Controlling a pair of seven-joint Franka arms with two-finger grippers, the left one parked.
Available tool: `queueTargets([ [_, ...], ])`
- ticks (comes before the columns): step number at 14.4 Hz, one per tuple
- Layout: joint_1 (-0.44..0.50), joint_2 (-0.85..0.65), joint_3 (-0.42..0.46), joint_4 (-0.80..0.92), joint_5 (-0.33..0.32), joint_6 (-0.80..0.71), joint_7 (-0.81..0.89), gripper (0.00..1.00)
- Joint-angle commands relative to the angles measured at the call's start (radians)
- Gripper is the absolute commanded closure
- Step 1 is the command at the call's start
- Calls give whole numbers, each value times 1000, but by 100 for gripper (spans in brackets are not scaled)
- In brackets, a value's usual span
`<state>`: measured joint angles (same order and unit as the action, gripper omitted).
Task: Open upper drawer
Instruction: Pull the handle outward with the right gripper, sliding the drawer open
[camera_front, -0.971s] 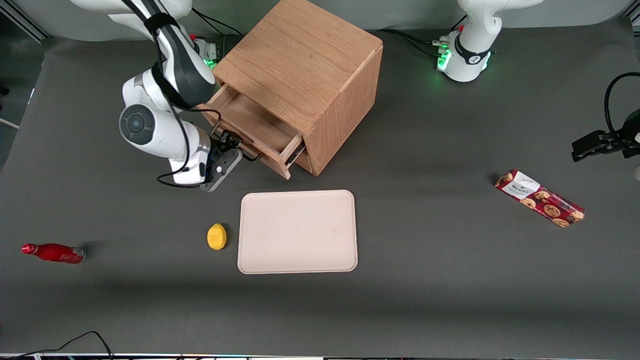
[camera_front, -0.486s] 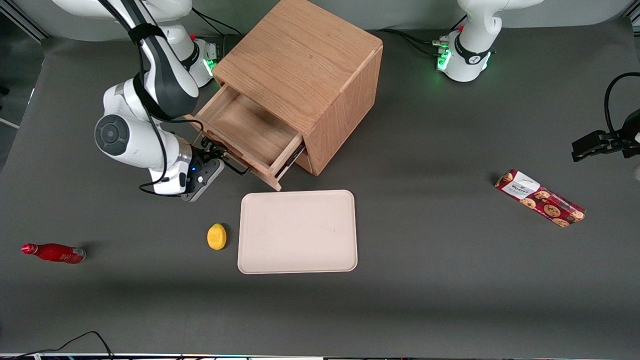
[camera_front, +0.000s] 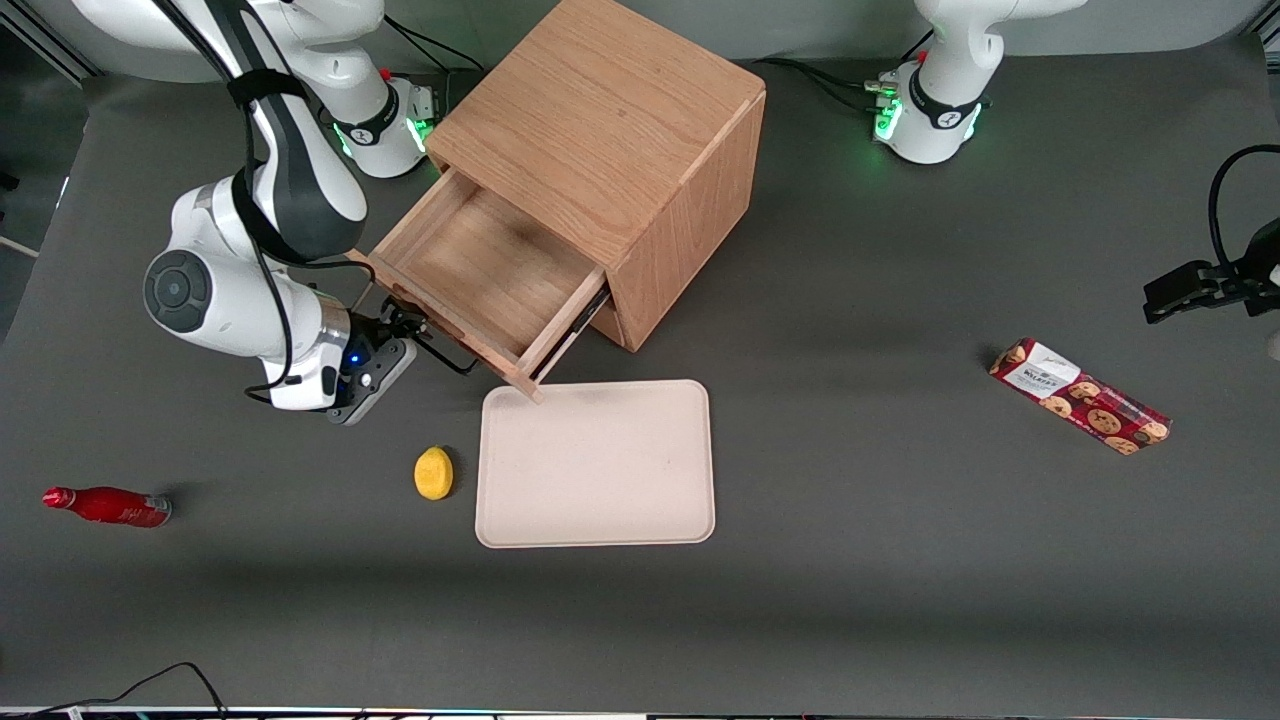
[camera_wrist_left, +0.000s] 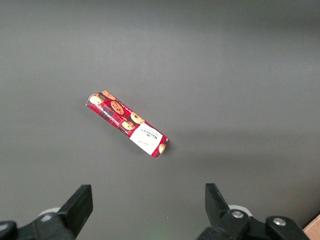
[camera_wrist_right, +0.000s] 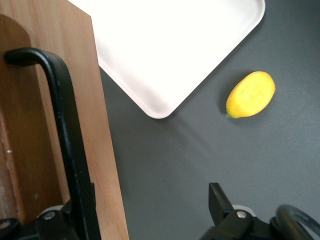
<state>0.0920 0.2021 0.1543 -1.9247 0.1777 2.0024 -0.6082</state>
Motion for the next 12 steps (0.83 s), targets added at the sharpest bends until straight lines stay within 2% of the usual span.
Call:
queueTargets([
  [1, 0, 40, -15, 61, -14, -1, -22, 0],
  [7, -2, 79, -35, 105, -15, -1, -24, 0],
  [12, -2, 102, -55, 136, -43, -1, -25, 0],
])
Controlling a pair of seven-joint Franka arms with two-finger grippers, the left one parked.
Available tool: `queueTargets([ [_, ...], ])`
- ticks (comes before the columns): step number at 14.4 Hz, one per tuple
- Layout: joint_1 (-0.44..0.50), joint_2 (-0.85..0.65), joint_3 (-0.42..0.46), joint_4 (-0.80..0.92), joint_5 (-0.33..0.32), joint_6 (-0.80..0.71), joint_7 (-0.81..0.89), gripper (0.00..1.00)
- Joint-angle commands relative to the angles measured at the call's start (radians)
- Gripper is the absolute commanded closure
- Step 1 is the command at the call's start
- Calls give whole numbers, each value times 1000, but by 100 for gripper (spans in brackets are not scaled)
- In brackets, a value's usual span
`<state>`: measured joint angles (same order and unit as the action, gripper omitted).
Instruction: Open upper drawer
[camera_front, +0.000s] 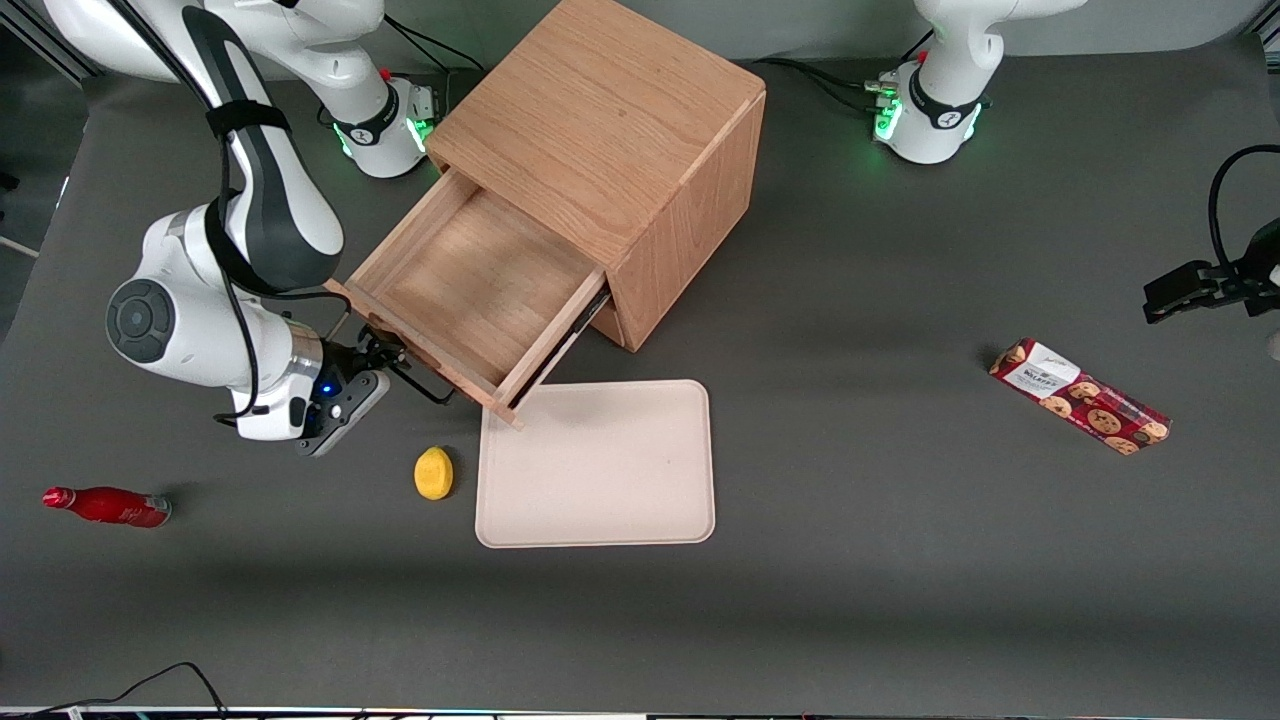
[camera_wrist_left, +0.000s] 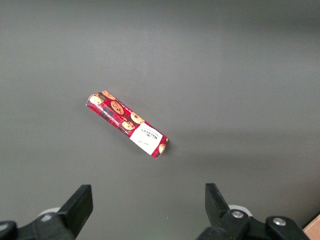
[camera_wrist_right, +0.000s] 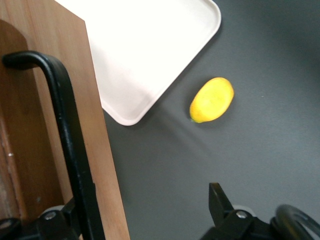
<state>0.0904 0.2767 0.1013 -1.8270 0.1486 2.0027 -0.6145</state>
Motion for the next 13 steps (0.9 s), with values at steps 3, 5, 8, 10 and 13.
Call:
queueTargets([
  [3, 0, 39, -17, 58, -14, -1, -21, 0],
  [5, -1, 44, -17, 66, -14, -1, -21, 0],
  [8, -6, 58, -25, 90, -14, -1, -25, 0],
  [10, -8, 62, -26, 97, -14, -1, -37, 0],
  [13, -8, 67, -37, 106, -14, -1, -41, 0],
])
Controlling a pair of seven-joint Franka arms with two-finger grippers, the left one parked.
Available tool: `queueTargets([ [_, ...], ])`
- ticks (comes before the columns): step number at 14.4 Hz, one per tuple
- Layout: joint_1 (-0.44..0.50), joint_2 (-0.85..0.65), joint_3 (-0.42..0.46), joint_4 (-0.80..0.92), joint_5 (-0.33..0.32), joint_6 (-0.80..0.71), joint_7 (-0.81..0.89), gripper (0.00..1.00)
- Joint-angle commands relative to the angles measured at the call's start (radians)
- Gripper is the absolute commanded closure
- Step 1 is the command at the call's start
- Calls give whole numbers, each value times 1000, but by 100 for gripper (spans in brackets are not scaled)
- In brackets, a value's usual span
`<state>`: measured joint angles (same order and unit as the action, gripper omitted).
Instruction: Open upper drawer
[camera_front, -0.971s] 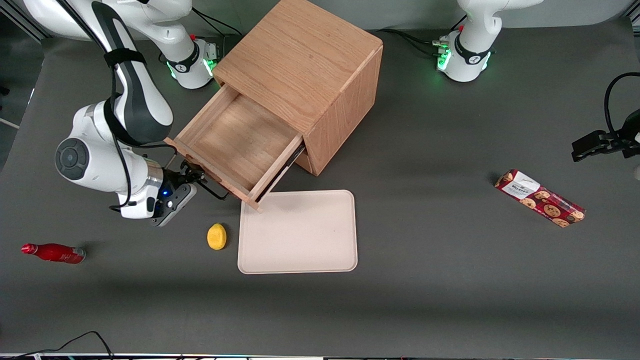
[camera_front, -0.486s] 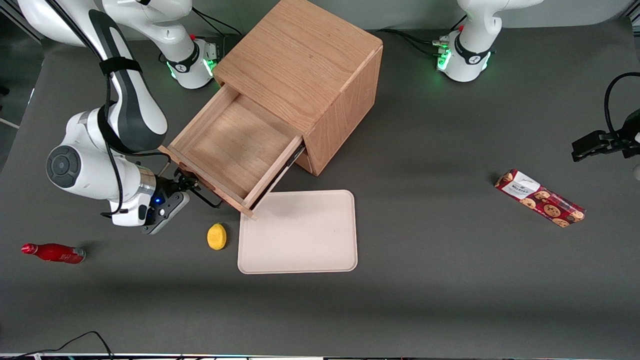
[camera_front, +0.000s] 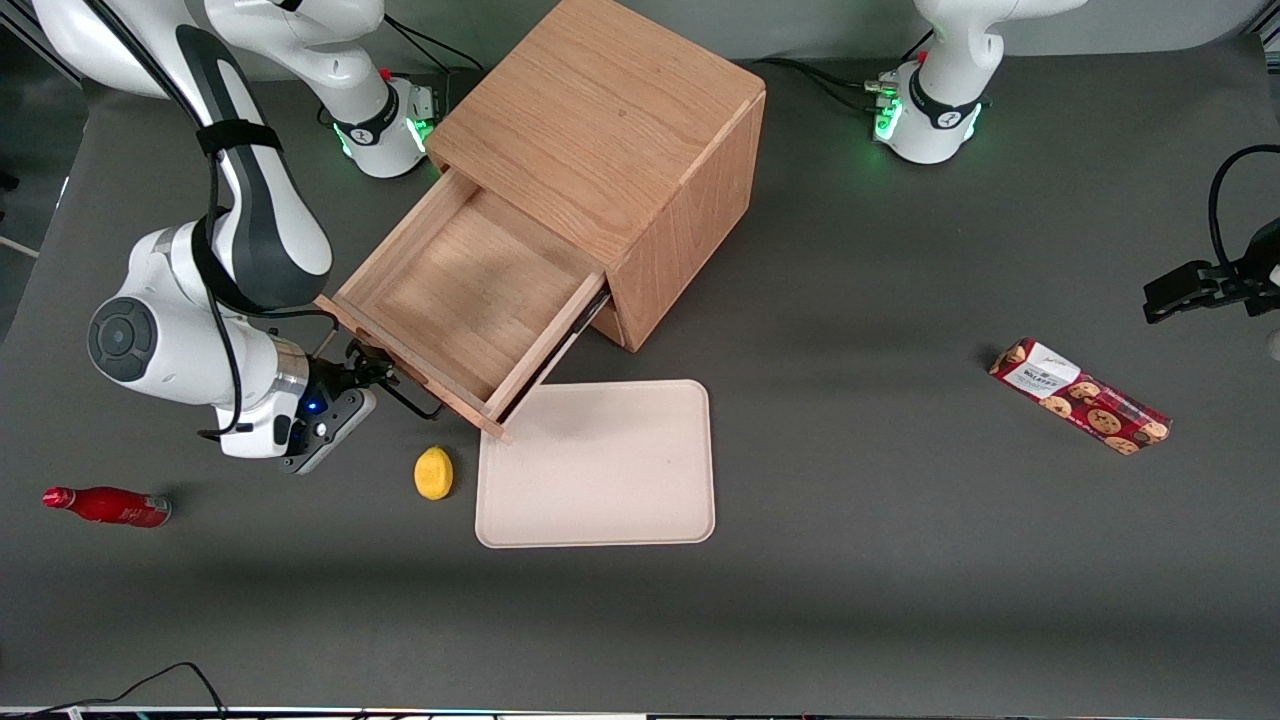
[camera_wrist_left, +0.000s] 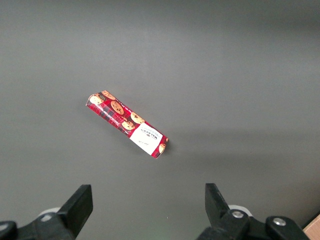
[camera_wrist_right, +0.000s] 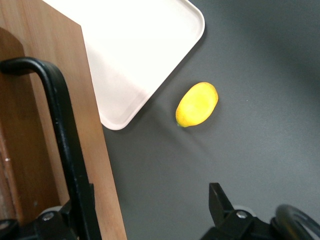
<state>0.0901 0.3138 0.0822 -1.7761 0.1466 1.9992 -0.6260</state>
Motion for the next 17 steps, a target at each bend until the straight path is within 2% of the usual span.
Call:
queueTargets([
  [1, -7, 30, -18, 55, -10, 3, -29, 0],
  [11, -7, 5, -18, 55, -7, -11, -24, 0],
  [17, -13, -51, -18, 55, -7, -103, -24, 0],
])
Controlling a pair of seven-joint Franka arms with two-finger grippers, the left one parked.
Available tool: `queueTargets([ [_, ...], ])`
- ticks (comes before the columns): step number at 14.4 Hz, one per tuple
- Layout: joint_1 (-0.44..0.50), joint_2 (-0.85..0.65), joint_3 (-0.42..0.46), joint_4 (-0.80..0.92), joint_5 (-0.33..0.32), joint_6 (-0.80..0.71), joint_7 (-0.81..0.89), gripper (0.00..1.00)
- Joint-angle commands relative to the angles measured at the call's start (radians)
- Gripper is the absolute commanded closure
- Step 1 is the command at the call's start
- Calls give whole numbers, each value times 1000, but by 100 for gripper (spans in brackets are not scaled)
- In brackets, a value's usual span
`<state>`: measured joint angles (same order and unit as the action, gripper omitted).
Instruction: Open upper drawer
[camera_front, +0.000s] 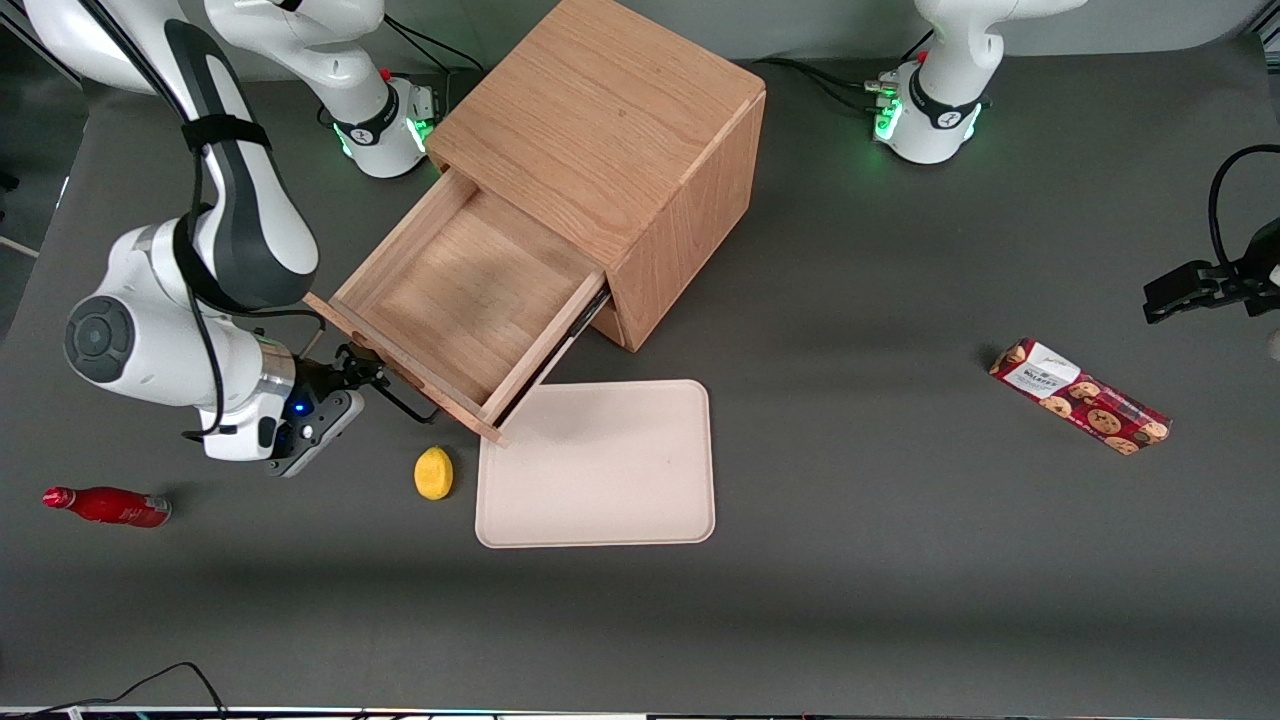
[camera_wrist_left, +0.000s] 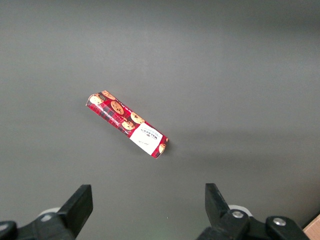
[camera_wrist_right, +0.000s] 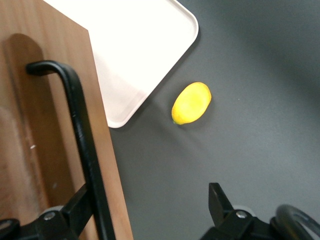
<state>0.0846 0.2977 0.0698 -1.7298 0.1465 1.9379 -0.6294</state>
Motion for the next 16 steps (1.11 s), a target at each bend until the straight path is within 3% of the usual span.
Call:
queueTargets([
  [1, -8, -44, -5, 9, -7, -54, -19, 0],
  [6, -11, -100, -11, 42, -11, -129, -7, 0],
  [10, -17, -205, -131, 36, -15, -157, 17, 0],
  [13, -16, -291, -212, 32, -25, -188, 193, 0],
  [16, 19, -360, -211, 19, -209, -235, 414, 0],
])
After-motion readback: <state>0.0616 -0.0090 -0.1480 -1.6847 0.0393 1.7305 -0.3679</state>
